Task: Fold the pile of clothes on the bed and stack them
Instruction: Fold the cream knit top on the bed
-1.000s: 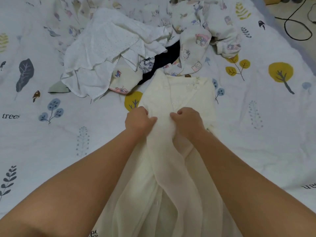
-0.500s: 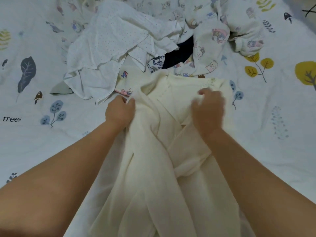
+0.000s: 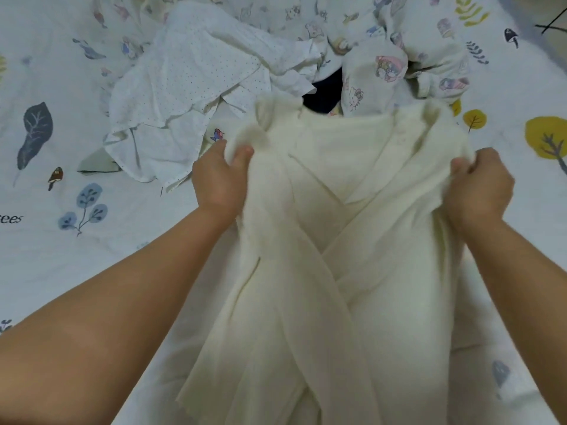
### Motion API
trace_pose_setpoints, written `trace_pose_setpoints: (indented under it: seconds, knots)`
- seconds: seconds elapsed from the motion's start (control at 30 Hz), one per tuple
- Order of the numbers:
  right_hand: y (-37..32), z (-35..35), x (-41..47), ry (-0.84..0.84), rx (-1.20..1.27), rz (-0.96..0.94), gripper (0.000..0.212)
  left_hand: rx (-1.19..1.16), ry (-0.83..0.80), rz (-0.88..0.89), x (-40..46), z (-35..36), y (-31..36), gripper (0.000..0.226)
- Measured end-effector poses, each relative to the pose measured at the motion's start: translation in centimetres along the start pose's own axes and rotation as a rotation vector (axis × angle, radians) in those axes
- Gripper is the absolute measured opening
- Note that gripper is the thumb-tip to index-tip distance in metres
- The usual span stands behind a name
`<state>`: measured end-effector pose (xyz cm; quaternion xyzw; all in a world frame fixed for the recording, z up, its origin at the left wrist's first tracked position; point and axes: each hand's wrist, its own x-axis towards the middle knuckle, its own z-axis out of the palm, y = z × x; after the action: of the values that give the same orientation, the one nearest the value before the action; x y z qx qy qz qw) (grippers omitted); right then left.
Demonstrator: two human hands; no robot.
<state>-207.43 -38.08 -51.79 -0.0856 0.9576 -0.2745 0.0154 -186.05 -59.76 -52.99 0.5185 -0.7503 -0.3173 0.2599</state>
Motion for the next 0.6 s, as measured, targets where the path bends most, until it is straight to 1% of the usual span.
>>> trace_pose_setpoints:
  seconds: [0.07, 0.1, 0.13, 0.17, 0.23, 0.27, 0.3, 0.37, 0.4, 0.47, 0.6]
  knots:
    - [0.5, 0.4, 1.2, -0.087, -0.071, 0.040, 0.025, 0.110, 0.035, -0.031, 0.3, 0.6, 0.1, 0.024]
    - [0.7, 0.6, 1.6, -0.151, -0.122, 0.069, 0.027, 0.177, 0.066, -0.029, 0.3, 0.8, 0.0, 0.026]
    - [0.6, 0.7, 1.8, -0.188, -0.166, 0.093, 0.032, 0.246, 0.104, 0.017, 0.1, 1.0, 0.1, 0.031]
    - [0.5, 0.7, 1.9, -0.185, -0.194, 0.090, 0.037, 0.304, 0.137, 0.116, -0.3, 1.2, 0.2, 0.036]
    - [-0.2, 0.6, 1.1, -0.099, -0.218, -0.025, 0.048, 0.382, 0.113, 0.366, -1.5, 2.2, 0.4, 0.043]
    - [-0.6, 0.7, 0.2, -0.078, -0.226, -0.104, 0.054, 0.445, 0.047, 0.462, -2.0, 2.9, 0.4, 0.049]
    - [-0.9, 1.1, -0.9, -0.101, -0.243, -0.180, 0.059, 0.538, -0.073, 0.507, -2.4, 3.5, 0.3, 0.056]
    - [-0.4, 2.6, -2.4, -0.260, -0.356, -0.282, 0.068, 0.742, -0.346, 0.482, -2.3, 4.6, -0.4, 0.069]
    - [0.4, 3.5, -2.7, -0.353, -0.429, -0.302, 0.072, 0.820, -0.415, 0.471, -1.9, 5.0, -0.9, 0.072]
    - [2.1, 4.6, -2.2, -0.456, -0.540, -0.315, 0.075, 0.931, -0.476, 0.433, -0.6, 5.3, -1.6, 0.075]
    - [3.7, 5.0, -0.6, -0.513, -0.570, -0.293, 0.075, 1.045, -0.598, 0.311, 1.5, 5.9, -1.5, 0.079]
